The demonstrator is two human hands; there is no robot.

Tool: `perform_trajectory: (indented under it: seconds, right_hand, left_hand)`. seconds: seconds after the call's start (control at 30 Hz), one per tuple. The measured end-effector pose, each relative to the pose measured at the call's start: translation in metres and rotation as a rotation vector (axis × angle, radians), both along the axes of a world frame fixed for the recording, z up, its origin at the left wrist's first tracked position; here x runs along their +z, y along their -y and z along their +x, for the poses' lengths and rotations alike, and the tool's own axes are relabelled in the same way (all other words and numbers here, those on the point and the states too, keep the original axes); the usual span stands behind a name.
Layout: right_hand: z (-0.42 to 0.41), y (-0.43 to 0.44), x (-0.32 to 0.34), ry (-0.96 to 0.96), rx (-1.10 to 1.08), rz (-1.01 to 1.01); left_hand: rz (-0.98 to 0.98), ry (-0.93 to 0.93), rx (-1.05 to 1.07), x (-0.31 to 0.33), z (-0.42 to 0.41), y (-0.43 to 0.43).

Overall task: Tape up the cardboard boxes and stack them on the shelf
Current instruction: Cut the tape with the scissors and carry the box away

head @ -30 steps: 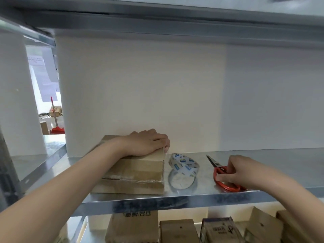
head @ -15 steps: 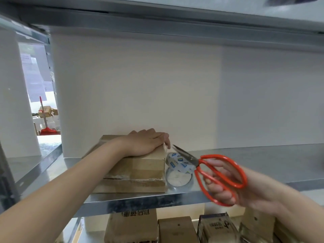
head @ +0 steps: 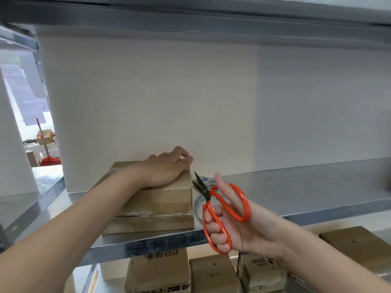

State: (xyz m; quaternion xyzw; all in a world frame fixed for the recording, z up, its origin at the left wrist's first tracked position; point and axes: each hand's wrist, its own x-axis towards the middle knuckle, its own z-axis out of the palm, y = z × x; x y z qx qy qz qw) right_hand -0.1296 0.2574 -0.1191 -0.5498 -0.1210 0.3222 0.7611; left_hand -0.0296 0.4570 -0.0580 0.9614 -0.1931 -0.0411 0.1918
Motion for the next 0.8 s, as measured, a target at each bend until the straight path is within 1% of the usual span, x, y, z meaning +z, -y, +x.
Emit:
perform_trajectory:
  seconds: [0.07, 0.23, 0.3, 0.37, 0.43, 0.57, 0.63, 0.7, 0.8]
  right_hand:
    - [0.01, -0.005, 0.006, -0.017, -0.052, -0.084]
    - [0.018, -0.013, 0.006, 0.051, -0.268, -0.239]
    - [0.019, -0.008, 0.006, 0.114, -0.336, -0.284]
    - [0.02, 0.006, 0.014, 0.218, -0.411, -0.399]
    - [0.023, 0.026, 0.025, 0.332, -0.478, -0.658]
    - [0.041, 0.072, 0.032, 0.566, -0.558, -1.408]
    - [0.05, 0.086, 0.024, 0.628, -0.558, -1.674]
    - [0.058, 0.092, 0.015, 0.639, -0.481, -1.853]
    - [0.063, 0.087, 0.01, 0.661, -0.38, -1.94]
  left_hand:
    - [0.001, 0.002, -0.001, -0.001, 0.001, -0.001]
    - [-0.012, 0.049, -0.002, -0.001, 0.0, 0.002]
    - [-0.022, 0.071, 0.01, -0.002, 0.002, 0.0]
    - [-0.035, 0.059, 0.037, -0.003, 0.003, -0.001]
    - [-0.029, 0.029, 0.056, -0.001, 0.001, -0.001]
    - [-0.003, 0.032, -0.007, 0.003, -0.005, 0.001]
    - [-0.048, 0.069, -0.049, 0.003, -0.006, 0.003]
    - [-0.096, 0.113, -0.108, 0.001, -0.008, 0.003]
    - [-0.109, 0.127, -0.182, 0.001, -0.008, 0.001]
